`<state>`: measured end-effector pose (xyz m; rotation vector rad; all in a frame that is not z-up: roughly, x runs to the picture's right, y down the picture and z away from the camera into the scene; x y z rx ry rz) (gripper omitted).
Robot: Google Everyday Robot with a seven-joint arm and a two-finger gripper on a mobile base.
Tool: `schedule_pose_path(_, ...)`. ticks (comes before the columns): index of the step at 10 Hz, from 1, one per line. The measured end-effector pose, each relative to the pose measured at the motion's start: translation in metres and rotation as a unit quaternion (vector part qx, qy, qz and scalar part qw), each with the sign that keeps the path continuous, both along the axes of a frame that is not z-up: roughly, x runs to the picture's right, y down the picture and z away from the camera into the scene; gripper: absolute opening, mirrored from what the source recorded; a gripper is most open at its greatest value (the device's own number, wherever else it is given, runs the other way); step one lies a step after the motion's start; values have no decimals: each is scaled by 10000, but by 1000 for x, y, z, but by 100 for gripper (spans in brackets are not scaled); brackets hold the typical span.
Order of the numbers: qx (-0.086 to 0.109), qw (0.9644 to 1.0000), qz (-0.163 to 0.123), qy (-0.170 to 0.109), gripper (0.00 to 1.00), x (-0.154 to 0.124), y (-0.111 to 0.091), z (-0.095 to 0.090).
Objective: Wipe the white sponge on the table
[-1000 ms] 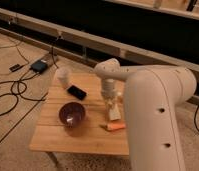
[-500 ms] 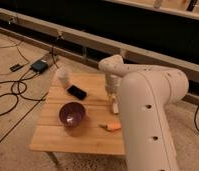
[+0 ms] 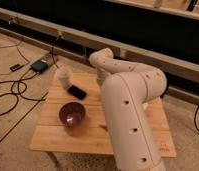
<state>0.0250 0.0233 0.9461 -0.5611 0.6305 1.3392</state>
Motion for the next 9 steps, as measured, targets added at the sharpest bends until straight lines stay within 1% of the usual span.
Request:
schedule_pose_path(2,-60,9995,-155,-284,9,-32,6,2)
schedule_pose_path(3,-118,9986,-229,-463,9,-53,13,0)
schedule_pose_path(5,-163,9973,-246,-666,9,-78,23,-9)
schedule_pose_path(6,-214,9970,-218,-708,9,-87,31,-19)
schedule_pose_path(7,-270,9970,-193,-700,9,-89,38,-27)
schedule_pose_path(8,-376,9970,-164,-656,9,-87,50,-39)
schedule_pose_path(9,-511,9970,-139,-565,9,-80,64,-50)
